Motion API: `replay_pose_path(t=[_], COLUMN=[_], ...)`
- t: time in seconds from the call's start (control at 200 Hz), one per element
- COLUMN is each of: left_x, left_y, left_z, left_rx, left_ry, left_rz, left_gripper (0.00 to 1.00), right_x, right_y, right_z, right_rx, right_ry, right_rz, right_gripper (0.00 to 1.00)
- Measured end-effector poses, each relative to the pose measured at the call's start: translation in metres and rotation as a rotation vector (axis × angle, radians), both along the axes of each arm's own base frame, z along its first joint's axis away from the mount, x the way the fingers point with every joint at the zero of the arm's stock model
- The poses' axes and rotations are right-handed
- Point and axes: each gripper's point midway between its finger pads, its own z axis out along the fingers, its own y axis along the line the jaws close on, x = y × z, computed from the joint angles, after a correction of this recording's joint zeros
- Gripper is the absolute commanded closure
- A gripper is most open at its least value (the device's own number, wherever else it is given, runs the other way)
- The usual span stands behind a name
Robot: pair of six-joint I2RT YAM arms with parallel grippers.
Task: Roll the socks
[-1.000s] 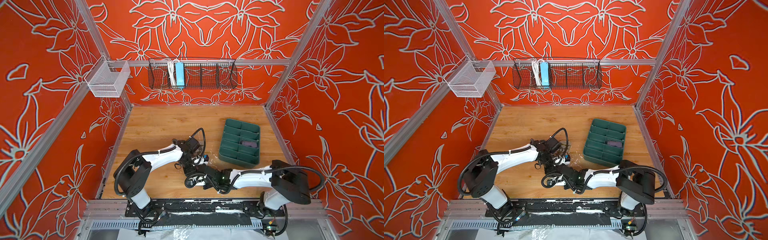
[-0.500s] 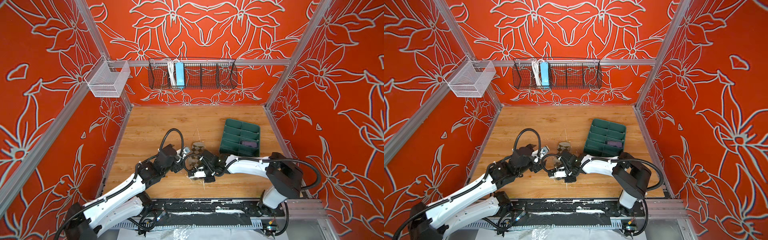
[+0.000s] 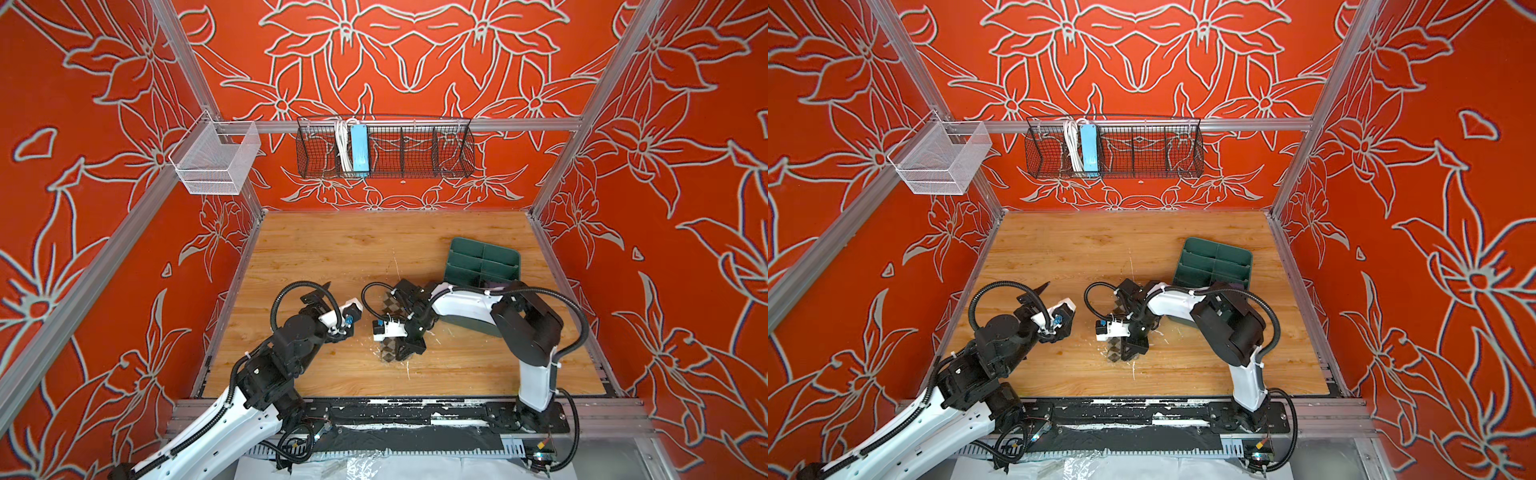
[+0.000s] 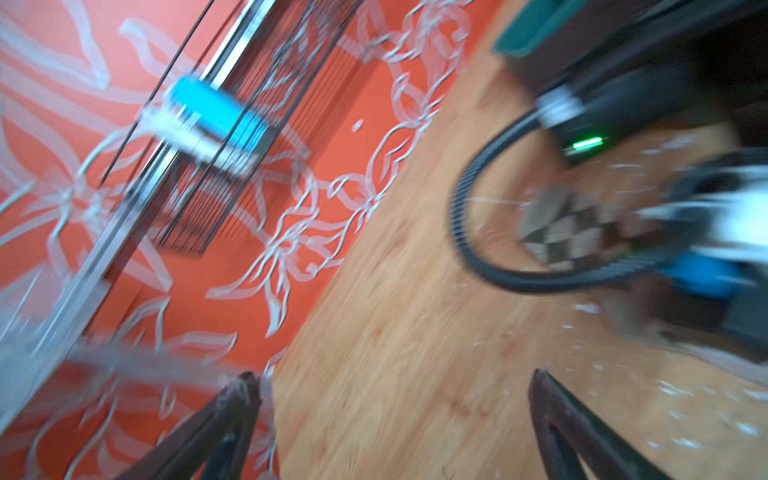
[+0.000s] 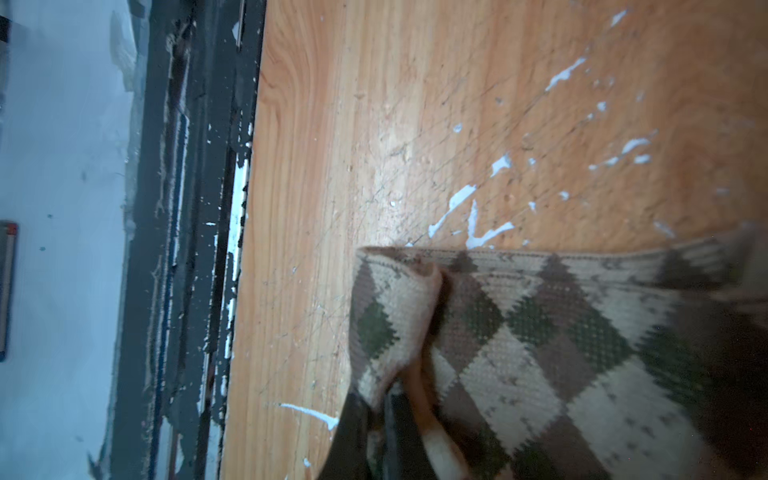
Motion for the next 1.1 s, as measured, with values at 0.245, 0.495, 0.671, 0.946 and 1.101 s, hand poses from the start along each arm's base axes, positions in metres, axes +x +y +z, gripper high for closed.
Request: replay_pose_path(t=[0.245,0.495,0.671,0.946,1.101], left_x=[-0.024,-0.058,-0.043,-0.034,-0.033], left_y=[-0.06,-0.101,-0.118,-0.122,-0.12], left_z=[-0.051,-0.165,-0.187,-0.203,-0.202], left_rx=[0.172,0.488,0.481,0.47,0.473], left_ry=[0.203,0.327,0.354,0.408,0.42], left_rz=[-0.337,-0.567,-0.512,-0.438,-0.42], left_gripper=[0.09,0.14,0.31,0.91,1.0], right_x=[0.009,0.012,0.011,0.021,0.027], right_y=[0.0,-0.001,-0.001,-0.001,-0.003], right_z=[-0.004,-0.005,-0.005,-0.004,-0.002], right_rx=[-0.03,-0.037,-0.035,-0.01,0.012], right_ry=[0.19,0.24,0.266,0.234,0.181], right_rz=[-0.07,-0.09,-0.092,-0.104,-0.114], right_gripper=[1.0,0.99,0.99,0.99,0.93])
